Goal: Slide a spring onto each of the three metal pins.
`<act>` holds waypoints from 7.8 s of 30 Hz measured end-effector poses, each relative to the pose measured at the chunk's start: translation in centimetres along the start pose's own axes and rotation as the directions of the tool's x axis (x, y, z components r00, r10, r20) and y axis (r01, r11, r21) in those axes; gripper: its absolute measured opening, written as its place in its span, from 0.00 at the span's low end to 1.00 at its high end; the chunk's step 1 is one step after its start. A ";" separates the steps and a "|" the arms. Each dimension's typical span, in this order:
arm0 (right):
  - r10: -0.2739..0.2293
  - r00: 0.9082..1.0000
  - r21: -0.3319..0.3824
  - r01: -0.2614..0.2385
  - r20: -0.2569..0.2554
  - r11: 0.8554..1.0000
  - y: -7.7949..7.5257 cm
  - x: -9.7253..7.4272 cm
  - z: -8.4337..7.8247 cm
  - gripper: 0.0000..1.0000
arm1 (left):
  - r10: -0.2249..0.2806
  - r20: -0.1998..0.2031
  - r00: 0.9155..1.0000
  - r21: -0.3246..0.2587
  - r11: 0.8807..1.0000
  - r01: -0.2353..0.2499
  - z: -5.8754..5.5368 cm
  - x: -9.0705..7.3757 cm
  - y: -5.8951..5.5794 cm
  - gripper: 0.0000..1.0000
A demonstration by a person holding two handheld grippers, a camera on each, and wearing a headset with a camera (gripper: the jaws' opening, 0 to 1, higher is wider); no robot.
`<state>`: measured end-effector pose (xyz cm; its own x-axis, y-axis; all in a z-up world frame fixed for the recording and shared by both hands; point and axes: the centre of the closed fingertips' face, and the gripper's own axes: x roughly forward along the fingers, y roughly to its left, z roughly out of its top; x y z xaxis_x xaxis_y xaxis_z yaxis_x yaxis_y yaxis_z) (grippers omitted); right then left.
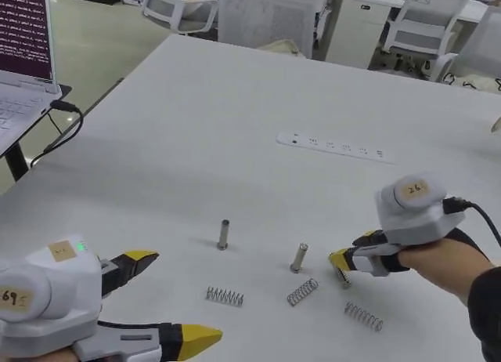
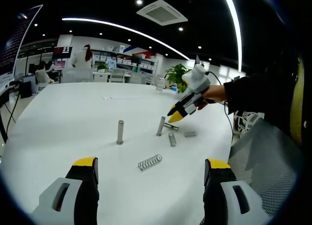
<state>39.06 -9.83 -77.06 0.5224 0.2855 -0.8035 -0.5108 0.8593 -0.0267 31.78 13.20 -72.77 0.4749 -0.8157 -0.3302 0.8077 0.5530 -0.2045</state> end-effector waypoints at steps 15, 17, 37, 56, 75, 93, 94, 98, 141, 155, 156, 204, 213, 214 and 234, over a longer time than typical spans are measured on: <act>0.002 0.997 0.013 -0.001 -0.078 1.000 0.0 1.2 -0.8 0.19 | 0.001 0.000 1.000 -0.012 1.000 -0.001 -0.2 0.0 -0.1 0.86; -0.005 0.996 0.014 0.006 -0.092 1.000 -0.1 1.3 -1.0 0.19 | 0.001 0.000 1.000 -0.015 1.000 -0.001 -0.3 0.0 -0.1 0.86; -0.039 0.980 0.023 0.045 -0.196 0.999 -0.3 2.3 -1.3 0.09 | 0.007 0.001 1.000 -0.035 0.999 -0.007 -0.8 -0.2 0.2 0.86; -0.055 0.975 0.097 0.078 -0.216 0.992 -0.5 2.3 -1.5 0.05 | 0.006 0.004 1.000 -0.028 1.000 -0.006 -0.7 -0.2 0.1 0.85; -0.053 0.990 0.108 0.067 -0.128 0.992 -0.8 1.6 -0.5 0.05 | 0.004 -0.002 1.000 -0.017 1.000 -0.004 -0.4 0.0 0.1 0.85; -0.081 0.994 0.112 0.088 -0.067 0.990 -1.4 -0.6 0.3 0.05 | -0.010 -0.003 1.000 0.004 1.000 0.010 0.2 0.1 -0.4 0.85; -0.083 0.995 0.112 0.089 -0.064 0.990 -1.5 -0.7 0.4 0.05 | -0.010 -0.003 1.000 0.006 1.000 0.010 0.2 0.1 -0.4 0.85; -0.088 0.995 0.117 0.093 -0.052 0.989 -1.4 -1.1 0.3 0.05 | -0.013 -0.005 1.000 0.012 1.000 0.013 0.3 0.1 -0.6 0.85; -0.126 0.992 0.158 0.119 0.032 0.980 -1.6 -3.2 -1.0 0.05 | -0.040 0.004 0.999 0.040 0.998 0.040 1.1 0.4 -1.4 0.85; -0.134 0.991 0.160 0.132 0.002 0.978 -1.5 -3.8 -1.6 0.05 | -0.042 0.001 0.999 0.040 0.998 0.041 1.1 0.4 -1.5 0.85; -0.134 0.991 0.161 0.132 0.001 0.978 -1.5 -3.8 -1.6 0.05 | -0.042 0.001 0.999 0.040 0.998 0.042 1.1 0.4 -1.5 0.85; -0.155 0.983 0.071 0.149 0.099 0.986 -0.4 -7.3 1.1 0.10 | -0.057 -0.005 0.998 0.043 0.997 0.057 1.0 0.7 -1.8 0.84; -0.112 0.988 -0.027 0.115 0.111 0.993 2.2 -8.2 1.2 0.11 | -0.061 -0.007 0.998 0.044 0.997 0.061 0.9 0.9 -1.9 0.84; -0.102 0.989 -0.039 0.107 0.107 0.994 2.5 -8.2 1.0 0.11 | -0.061 -0.007 0.998 0.044 0.997 0.061 0.9 0.8 -1.9 0.84; 0.042 0.989 -0.232 -0.075 -0.144 0.970 6.0 -4.3 -4.8 0.14 | -0.052 -0.007 0.999 0.038 0.998 0.052 0.8 0.6 -2.0 0.84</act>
<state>30.51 -7.92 -76.65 0.3965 0.2567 -0.8814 -0.6929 0.7135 -0.1039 30.74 11.52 -71.84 0.4298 -0.8423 -0.3253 0.8442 0.5026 -0.1863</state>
